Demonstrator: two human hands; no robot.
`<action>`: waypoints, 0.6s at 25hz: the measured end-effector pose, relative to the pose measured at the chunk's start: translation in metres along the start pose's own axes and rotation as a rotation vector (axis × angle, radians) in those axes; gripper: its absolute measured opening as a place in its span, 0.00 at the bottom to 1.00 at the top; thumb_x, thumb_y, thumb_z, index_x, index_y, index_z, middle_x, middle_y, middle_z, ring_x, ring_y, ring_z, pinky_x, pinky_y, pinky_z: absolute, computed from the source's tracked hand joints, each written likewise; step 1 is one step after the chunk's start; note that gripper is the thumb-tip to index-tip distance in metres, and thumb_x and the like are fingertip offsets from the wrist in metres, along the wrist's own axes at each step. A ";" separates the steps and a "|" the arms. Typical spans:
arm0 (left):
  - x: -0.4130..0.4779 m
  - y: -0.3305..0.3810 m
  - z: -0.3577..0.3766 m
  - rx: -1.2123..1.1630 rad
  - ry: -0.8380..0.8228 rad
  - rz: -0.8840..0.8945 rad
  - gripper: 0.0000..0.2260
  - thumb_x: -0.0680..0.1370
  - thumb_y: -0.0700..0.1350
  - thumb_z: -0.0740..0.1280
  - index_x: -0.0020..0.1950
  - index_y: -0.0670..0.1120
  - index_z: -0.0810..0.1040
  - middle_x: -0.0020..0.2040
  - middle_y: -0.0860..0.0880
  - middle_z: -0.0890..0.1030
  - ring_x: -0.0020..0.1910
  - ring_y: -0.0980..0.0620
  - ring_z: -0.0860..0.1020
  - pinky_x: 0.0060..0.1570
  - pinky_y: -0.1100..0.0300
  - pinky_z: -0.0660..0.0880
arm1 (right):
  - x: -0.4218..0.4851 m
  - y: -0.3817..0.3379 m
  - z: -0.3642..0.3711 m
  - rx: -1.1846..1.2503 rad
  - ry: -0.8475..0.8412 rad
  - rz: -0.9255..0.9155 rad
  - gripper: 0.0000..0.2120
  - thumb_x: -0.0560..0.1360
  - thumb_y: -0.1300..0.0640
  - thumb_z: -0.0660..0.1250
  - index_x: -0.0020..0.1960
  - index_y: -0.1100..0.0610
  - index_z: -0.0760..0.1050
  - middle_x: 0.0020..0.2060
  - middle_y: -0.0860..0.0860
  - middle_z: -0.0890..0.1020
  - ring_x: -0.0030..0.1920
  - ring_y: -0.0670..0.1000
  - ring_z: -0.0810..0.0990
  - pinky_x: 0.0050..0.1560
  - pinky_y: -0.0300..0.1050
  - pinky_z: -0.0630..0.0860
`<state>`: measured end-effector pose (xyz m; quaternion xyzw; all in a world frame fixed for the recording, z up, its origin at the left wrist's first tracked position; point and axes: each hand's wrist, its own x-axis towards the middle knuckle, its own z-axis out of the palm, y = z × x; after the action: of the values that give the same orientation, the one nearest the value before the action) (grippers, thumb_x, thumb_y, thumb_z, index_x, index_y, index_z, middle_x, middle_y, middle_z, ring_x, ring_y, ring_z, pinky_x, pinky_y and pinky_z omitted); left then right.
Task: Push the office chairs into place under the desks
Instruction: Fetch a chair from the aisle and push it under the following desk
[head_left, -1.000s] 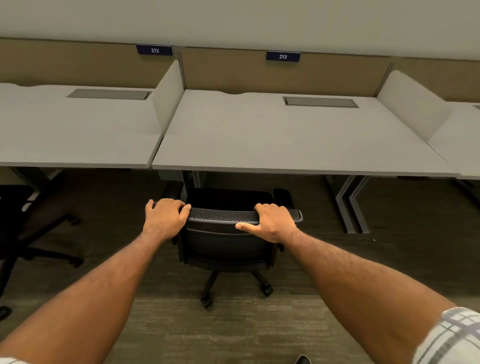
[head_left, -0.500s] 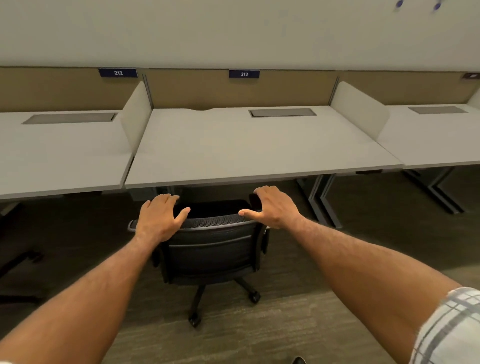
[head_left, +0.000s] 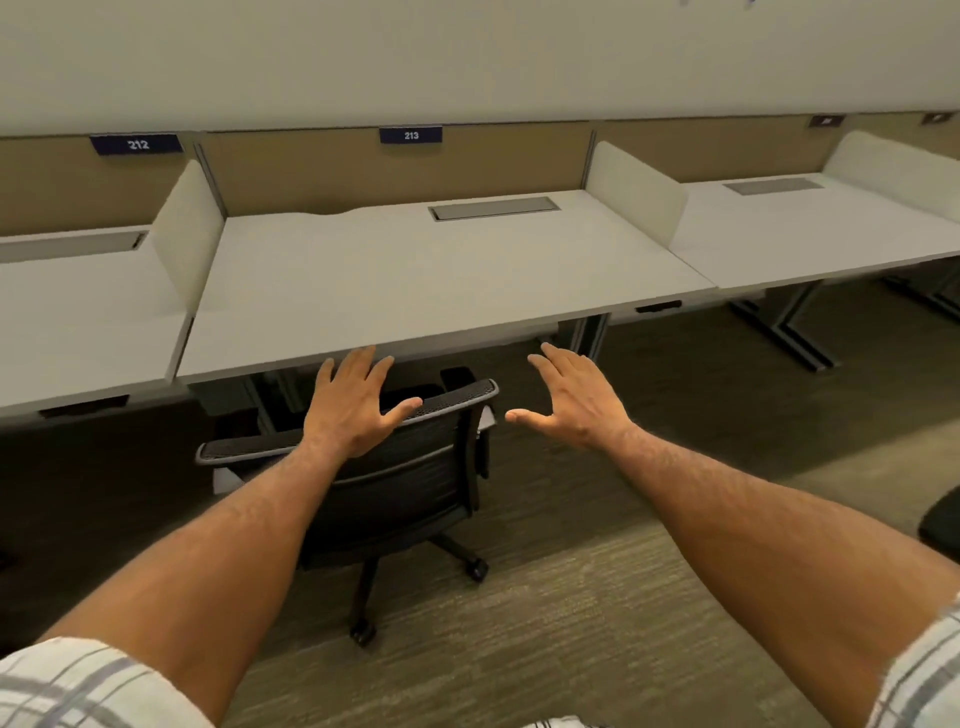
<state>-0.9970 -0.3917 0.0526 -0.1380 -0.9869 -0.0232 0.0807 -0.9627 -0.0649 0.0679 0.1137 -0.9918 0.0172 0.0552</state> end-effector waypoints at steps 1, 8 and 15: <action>0.002 0.016 -0.002 0.017 -0.008 0.029 0.43 0.76 0.75 0.44 0.82 0.49 0.61 0.82 0.44 0.60 0.82 0.45 0.55 0.79 0.39 0.52 | -0.009 0.009 -0.004 0.007 0.007 0.014 0.50 0.74 0.21 0.53 0.83 0.55 0.56 0.83 0.57 0.58 0.81 0.59 0.58 0.81 0.61 0.56; 0.003 0.162 0.001 0.112 -0.048 0.194 0.46 0.74 0.76 0.40 0.82 0.49 0.59 0.83 0.44 0.58 0.82 0.44 0.53 0.80 0.40 0.50 | -0.132 0.113 -0.020 0.061 0.051 0.175 0.52 0.73 0.20 0.49 0.84 0.54 0.54 0.84 0.57 0.55 0.83 0.58 0.54 0.82 0.60 0.53; -0.029 0.400 0.011 0.078 -0.044 0.431 0.45 0.75 0.77 0.41 0.82 0.49 0.60 0.83 0.44 0.58 0.82 0.45 0.54 0.79 0.40 0.50 | -0.323 0.253 -0.033 0.028 0.025 0.394 0.49 0.75 0.23 0.56 0.84 0.54 0.54 0.84 0.55 0.54 0.83 0.57 0.53 0.82 0.58 0.51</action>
<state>-0.8602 -0.0145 0.0463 -0.3431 -0.9362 0.0358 0.0677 -0.7042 0.2556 0.0582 -0.0821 -0.9938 0.0430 0.0613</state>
